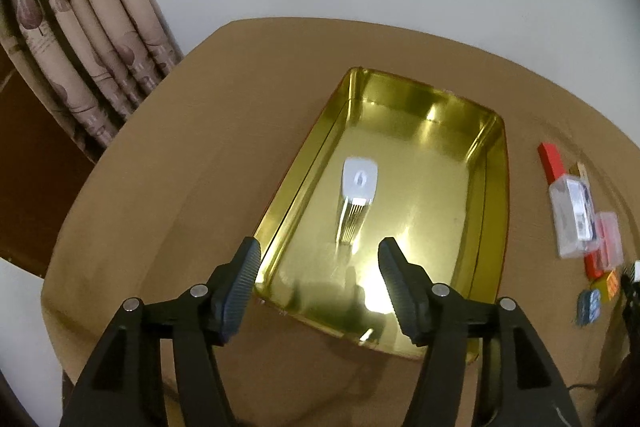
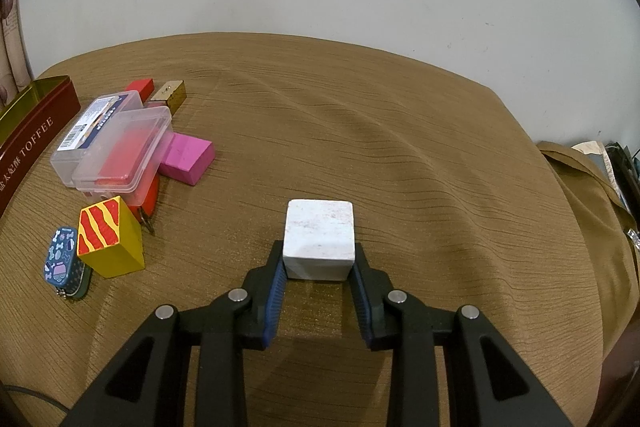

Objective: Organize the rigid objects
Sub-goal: 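Carry the white cube into the gold tin and open the right gripper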

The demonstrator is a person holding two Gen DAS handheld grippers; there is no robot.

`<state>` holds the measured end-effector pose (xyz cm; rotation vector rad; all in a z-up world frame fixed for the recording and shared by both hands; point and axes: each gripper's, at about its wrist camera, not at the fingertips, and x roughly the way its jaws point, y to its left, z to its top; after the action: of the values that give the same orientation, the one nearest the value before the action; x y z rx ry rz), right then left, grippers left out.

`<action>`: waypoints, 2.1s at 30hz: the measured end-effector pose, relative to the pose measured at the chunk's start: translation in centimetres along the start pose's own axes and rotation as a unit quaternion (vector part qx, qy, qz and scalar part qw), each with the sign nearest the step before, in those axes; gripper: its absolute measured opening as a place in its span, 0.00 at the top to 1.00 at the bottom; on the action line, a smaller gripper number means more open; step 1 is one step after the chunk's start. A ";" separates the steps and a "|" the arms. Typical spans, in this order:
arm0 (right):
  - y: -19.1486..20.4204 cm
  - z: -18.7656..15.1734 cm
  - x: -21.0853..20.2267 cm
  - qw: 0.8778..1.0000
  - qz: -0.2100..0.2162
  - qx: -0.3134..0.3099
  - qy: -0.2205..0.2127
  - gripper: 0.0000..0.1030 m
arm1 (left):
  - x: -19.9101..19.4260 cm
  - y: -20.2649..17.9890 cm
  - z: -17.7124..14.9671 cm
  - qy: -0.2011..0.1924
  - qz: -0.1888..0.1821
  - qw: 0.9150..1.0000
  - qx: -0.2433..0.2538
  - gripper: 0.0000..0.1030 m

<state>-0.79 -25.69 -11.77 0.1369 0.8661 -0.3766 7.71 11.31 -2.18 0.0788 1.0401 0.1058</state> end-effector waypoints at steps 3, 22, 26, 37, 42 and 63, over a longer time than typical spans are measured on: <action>0.0 0.0 0.0 1.000 0.000 0.001 0.000 0.70 | -0.7 0.1 -1.1 -0.012 0.015 1.000 0.008 0.40; 1.0 0.8 -0.7 1.000 -0.016 0.011 0.011 0.71 | -0.8 0.9 -3.4 -0.032 0.004 0.999 0.020 0.30; 1.6 1.7 -2.2 1.000 -0.008 0.015 -0.003 0.71 | -0.2 1.3 -3.5 -0.022 0.000 1.000 0.008 0.29; 7.6 5.8 -6.8 0.996 0.067 -0.023 -0.052 0.71 | 0.5 2.2 -3.5 -0.012 0.000 1.000 -0.017 0.26; 11.6 6.6 -8.1 0.991 0.107 -0.058 -0.062 0.71 | 0.6 2.8 -3.4 -0.011 0.008 1.000 -0.028 0.24; 28.2 8.7 -10.5 0.959 0.212 -0.179 -0.063 0.71 | 1.4 5.2 -3.1 0.004 0.009 0.997 -0.080 0.23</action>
<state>9.95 0.88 0.86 -0.0381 0.7414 0.1736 5.51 16.74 -4.32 -0.0585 1.0356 0.2052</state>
